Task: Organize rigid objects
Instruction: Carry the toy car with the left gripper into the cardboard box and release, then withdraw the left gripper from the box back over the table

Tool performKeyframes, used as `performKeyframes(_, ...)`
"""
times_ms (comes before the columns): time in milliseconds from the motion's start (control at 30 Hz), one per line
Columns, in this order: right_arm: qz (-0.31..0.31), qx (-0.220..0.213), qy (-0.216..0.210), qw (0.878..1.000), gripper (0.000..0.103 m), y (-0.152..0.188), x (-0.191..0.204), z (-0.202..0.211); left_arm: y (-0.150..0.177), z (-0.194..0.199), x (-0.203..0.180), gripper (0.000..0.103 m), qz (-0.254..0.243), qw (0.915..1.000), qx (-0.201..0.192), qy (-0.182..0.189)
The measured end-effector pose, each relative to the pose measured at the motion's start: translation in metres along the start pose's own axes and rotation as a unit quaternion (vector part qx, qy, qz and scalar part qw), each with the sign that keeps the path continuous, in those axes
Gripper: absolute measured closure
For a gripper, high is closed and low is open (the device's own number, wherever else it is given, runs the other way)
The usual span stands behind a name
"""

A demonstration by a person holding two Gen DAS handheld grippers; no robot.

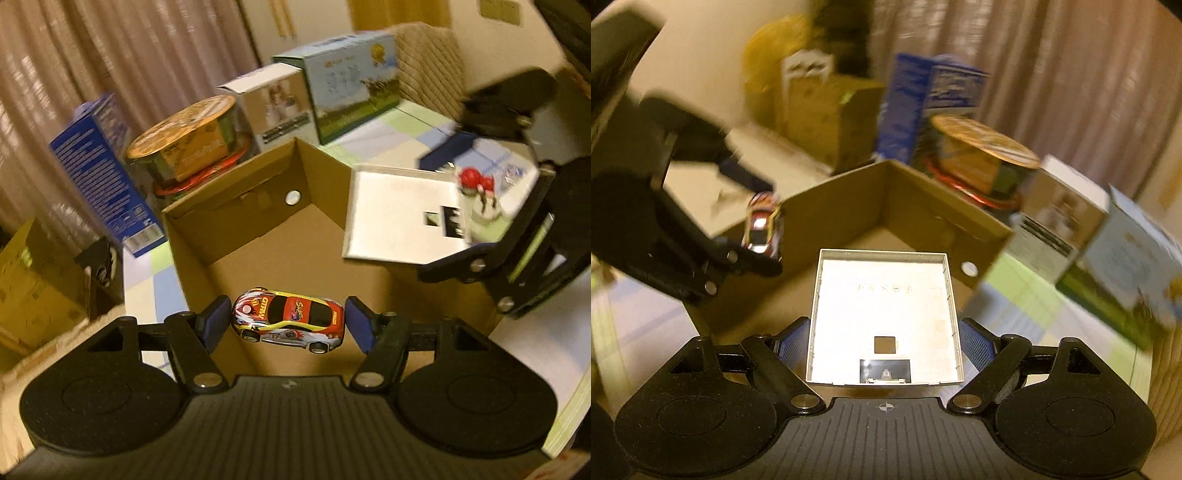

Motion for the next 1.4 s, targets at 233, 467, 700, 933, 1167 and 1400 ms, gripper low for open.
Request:
performKeyframes(233,0.059,0.036,-0.004,0.998,0.020,0.002,0.007,-0.033,0.007,-0.023,-0.003,0.040,-0.053,0.9982,0.012,0.026)
performKeyframes(467,0.086,0.047,-0.008,0.995,0.020,0.004,0.013,-0.047,0.013,-0.039,-0.010,0.039,-0.079,0.9956,0.024,0.042)
performKeyframes(700,0.085,0.047,-0.014,0.995,0.020,0.003,0.015,-0.049,0.016,-0.040,-0.001,0.028,-0.068,0.9970,0.022,0.029)
performKeyframes(933,0.078,0.044,-0.016,0.996,0.020,0.004,0.018,-0.047,0.017,-0.029,0.006,0.028,-0.064,0.9977,0.017,0.013)
performKeyframes(1167,0.056,0.026,-0.039,0.997,0.020,0.001,0.018,-0.044,0.016,-0.018,0.012,0.028,-0.050,0.9987,0.012,0.003)
performKeyframes(1400,-0.004,0.007,-0.022,1.000,0.015,-0.005,0.001,-0.025,0.014,-0.002,0.015,0.028,-0.018,0.9998,0.003,-0.007)
Point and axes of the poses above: each gripper's, at about its wrist camera, not at the fingertips, and z roughly against the way its jaws point, x to its left, y to its underside, the point moved 2 cm from there along -z, roughly the way its jaws point, and after that the axes turned 1 degree about -y, right-handed, at the moved point
